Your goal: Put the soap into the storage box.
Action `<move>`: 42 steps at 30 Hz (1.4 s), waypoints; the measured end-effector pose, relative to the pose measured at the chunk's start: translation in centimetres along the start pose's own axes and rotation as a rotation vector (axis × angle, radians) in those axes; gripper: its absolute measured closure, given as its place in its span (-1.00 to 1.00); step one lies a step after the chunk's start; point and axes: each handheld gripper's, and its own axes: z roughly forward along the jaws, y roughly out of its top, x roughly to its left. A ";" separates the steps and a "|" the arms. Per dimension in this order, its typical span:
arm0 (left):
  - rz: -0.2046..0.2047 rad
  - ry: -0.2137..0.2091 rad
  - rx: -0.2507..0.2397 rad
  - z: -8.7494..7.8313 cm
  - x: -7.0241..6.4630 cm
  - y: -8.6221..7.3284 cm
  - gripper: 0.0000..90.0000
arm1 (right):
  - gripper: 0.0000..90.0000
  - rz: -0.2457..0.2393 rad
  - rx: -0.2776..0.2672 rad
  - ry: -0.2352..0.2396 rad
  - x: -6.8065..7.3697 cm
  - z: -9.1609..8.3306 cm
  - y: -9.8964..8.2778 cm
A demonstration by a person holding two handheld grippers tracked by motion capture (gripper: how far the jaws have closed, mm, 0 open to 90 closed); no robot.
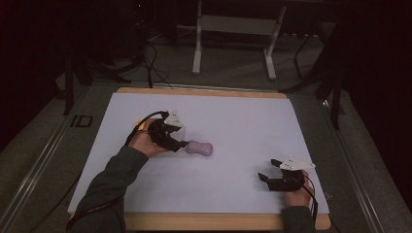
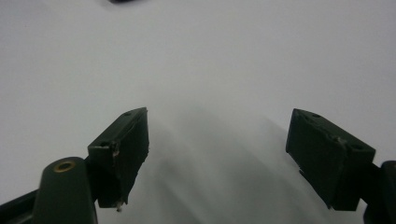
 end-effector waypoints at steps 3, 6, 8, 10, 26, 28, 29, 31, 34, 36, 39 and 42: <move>0.005 -0.006 0.006 0.2 0.3 0.2 -0.28 | -0.53 -0.001 0.000 0.000 0.0 0.0 0.0; 0.008 -0.003 0.011 0.4 0.5 0.4 -0.30 | -0.53 -0.001 -0.002 0.000 0.0 0.0 0.0; 0.008 -0.005 0.013 0.5 0.5 0.5 -0.32 | -0.53 -0.001 -0.001 0.000 0.0 0.0 0.0; 0.007 -0.007 0.013 0.6 0.6 0.6 -0.33 | -0.53 -0.002 0.001 0.000 0.0 0.0 0.0; 0.007 -0.024 0.066 2.7 1.4 1.1 -0.37 | -0.53 -0.006 0.002 0.001 0.0 0.0 0.0; 0.009 -0.027 0.072 3.0 1.5 1.2 -0.37 | -0.53 -0.006 0.003 0.002 0.1 0.1 0.0; 0.011 -0.030 0.073 3.1 1.5 1.2 -0.37 | -0.53 -0.007 0.004 0.002 0.1 0.1 0.0; 0.008 -0.032 0.073 3.3 1.5 1.3 -0.37 | -0.53 -0.006 0.007 0.003 0.1 0.1 0.0; 0.016 -0.040 0.080 3.7 1.4 1.3 -0.37 | -0.53 -0.009 0.010 0.003 0.1 0.1 0.0; 0.020 -0.048 0.087 4.0 1.4 1.3 -0.37 | -0.53 -0.008 0.010 0.004 0.1 0.1 0.0; 0.013 -0.057 0.091 4.5 1.4 1.3 -0.37 | -0.53 -0.008 0.010 0.003 0.1 0.1 0.0; 0.011 -0.063 0.099 4.9 1.5 1.4 -0.40 | -0.53 -0.010 0.010 0.004 0.1 0.1 0.0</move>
